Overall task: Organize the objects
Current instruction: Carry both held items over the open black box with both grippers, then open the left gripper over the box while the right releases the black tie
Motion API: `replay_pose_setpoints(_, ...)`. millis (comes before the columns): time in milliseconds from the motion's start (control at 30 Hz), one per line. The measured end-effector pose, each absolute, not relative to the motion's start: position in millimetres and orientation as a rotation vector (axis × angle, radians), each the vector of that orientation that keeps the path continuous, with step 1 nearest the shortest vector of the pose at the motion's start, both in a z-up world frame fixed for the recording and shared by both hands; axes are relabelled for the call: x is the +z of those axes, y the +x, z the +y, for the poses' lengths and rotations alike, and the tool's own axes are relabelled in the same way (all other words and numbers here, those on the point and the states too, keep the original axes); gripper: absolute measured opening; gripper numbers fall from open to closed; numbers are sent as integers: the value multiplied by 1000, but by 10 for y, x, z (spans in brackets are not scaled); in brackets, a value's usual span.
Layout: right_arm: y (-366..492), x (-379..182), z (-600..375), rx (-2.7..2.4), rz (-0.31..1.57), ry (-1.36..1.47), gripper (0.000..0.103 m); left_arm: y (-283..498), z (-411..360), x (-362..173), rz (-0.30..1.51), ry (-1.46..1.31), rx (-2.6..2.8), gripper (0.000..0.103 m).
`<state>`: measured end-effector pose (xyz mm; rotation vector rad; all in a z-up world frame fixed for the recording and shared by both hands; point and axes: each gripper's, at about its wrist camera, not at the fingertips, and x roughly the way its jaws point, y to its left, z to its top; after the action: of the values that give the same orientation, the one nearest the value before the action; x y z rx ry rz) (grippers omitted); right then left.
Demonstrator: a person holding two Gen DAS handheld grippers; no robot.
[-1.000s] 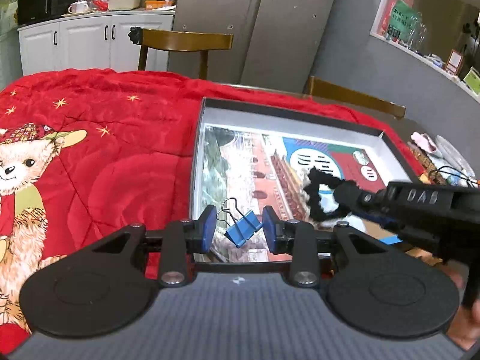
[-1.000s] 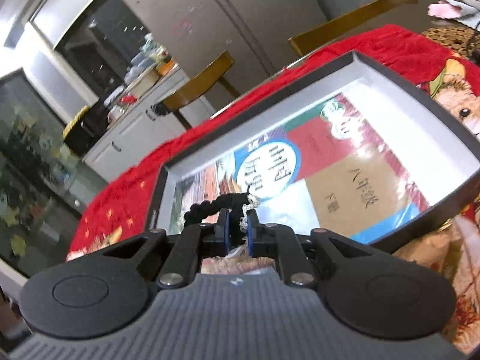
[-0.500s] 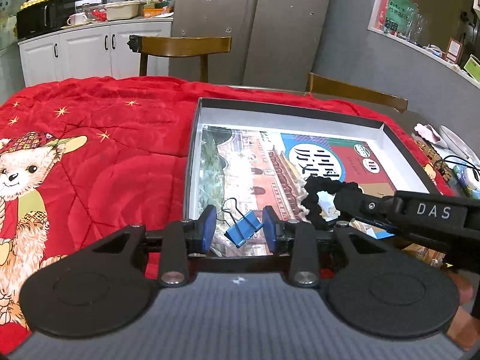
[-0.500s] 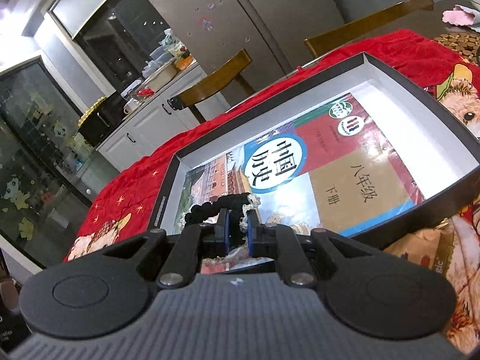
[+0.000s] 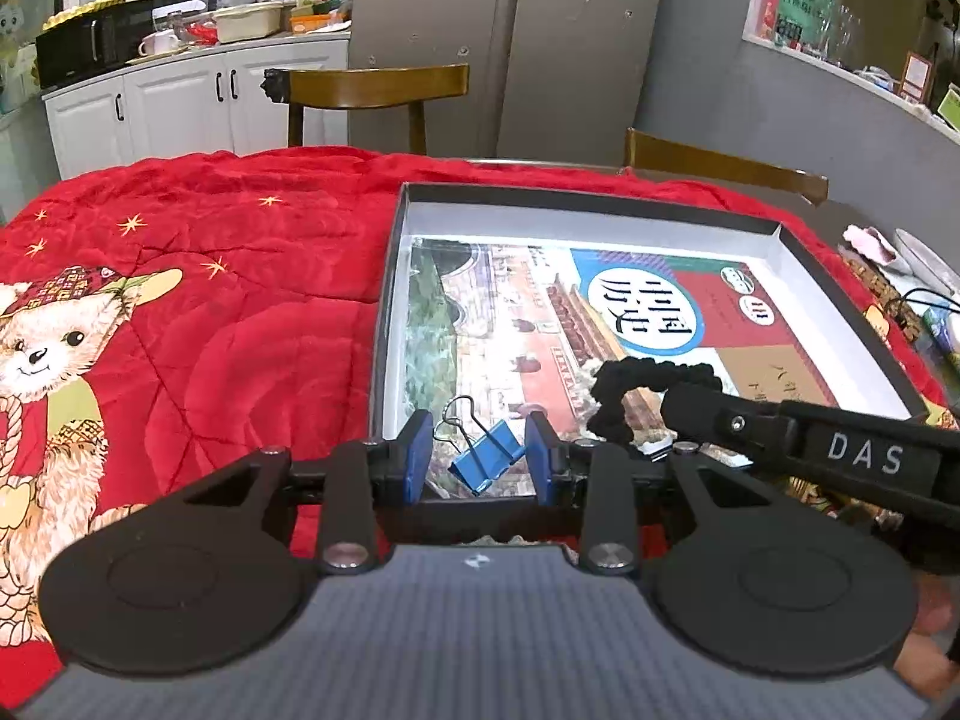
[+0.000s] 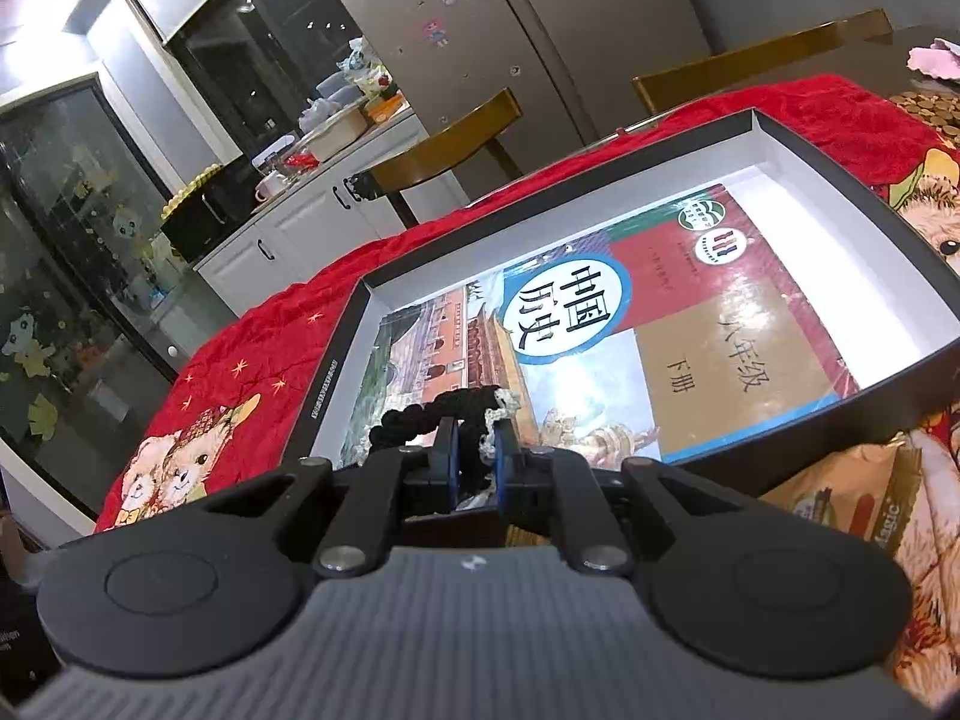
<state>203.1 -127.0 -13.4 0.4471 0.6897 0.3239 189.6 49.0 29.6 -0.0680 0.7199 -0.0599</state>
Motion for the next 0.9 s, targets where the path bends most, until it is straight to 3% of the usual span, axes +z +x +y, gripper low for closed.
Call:
replay_pose_setpoints(667,2032,-133,-1295,370,695,476,15,1886,465,297,717,-55,-46,39)
replay_pose_setpoints(800,2019,-118,-1316,378,683,493,22,1906,480,310,733,-62,-53,40)
replay_pose_setpoints(900,2011,-96,-1358,389,676,516,33,1926,539,344,758,-106,-70,40)
